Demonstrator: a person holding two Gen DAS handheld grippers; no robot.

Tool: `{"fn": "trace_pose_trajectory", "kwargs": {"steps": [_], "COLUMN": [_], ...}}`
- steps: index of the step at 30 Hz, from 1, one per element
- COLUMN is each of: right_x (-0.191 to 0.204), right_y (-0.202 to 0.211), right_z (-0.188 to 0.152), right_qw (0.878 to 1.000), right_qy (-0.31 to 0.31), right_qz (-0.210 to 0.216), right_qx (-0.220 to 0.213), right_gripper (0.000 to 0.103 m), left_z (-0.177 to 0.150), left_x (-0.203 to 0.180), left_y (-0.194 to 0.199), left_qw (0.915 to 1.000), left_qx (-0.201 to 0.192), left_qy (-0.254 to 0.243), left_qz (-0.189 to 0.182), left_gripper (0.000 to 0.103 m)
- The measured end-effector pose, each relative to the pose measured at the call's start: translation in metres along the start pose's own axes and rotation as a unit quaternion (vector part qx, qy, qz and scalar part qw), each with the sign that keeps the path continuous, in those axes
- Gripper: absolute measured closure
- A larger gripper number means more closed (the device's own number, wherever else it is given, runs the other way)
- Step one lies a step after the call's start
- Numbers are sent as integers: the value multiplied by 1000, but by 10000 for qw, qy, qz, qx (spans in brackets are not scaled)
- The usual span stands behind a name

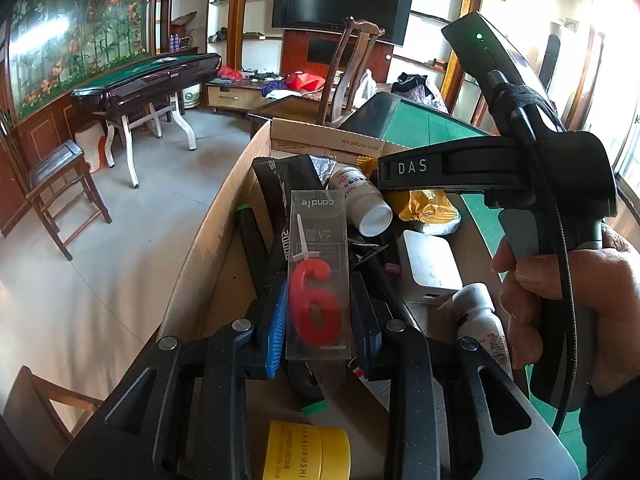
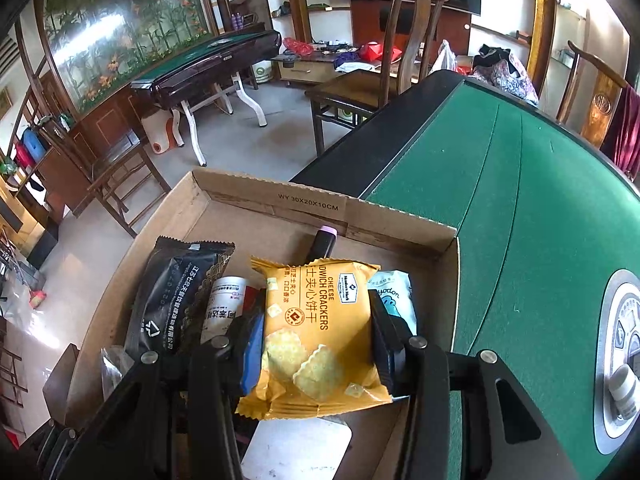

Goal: Organize objects

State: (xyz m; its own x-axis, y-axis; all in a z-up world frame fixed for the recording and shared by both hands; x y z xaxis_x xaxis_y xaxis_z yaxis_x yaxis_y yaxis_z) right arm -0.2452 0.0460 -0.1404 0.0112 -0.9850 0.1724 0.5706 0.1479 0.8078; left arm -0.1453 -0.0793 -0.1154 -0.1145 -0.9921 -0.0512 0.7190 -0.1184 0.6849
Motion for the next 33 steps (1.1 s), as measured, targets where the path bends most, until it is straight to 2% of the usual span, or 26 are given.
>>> {"fn": "trace_pose_trajectory", "kwargs": {"steps": [2,6,9,20,22,24,33], "right_x": [-1,-1,0,0,0,-2,-31], "right_y": [0,4,8,32,36,43,84], "right_z": [0,1,1,-2,-4,-5,-22], "right_qw": [10000,10000,10000,9995,9994,9991,9958], "right_qy": [-22,-20,-25,-94,-122,-148,-493], "right_qz": [-16,-25,8,123,145,190,514], "right_qx": [20,-7,-46,-268,-289,-336,-579], "right_gripper": [56,53,49,47,47,47,46], "left_z": [0,0,2,4,4,6,14], "left_x": [-1,-5,-8,-11,-13,-13,-16], "left_y": [-1,0,2,8,10,13,29], "left_qw": [10000,9999,9998,9995,9994,9993,9992], "left_qx": [13,20,-11,3,3,-31,-123], "left_qy": [20,28,10,110,121,151,225], "left_qz": [-29,-163,-199,-289,-319,-349,-311], "left_gripper": [72,56,55,52,47,37,36]}}
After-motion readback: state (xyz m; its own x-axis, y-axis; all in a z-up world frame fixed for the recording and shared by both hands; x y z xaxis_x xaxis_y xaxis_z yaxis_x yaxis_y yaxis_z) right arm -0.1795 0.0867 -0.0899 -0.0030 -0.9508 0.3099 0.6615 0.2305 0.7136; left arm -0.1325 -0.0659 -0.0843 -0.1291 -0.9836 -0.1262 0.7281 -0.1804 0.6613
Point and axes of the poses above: each gripper's, at about its wrist camera, not at the fingertips, and y roughly against the way its jaws point, x to its left, z to its top, the point moved 9 cm from there along -y, roughly the way its jaws point, and after that the axes turned 6 degrees about -y, right-handed, at the moved point
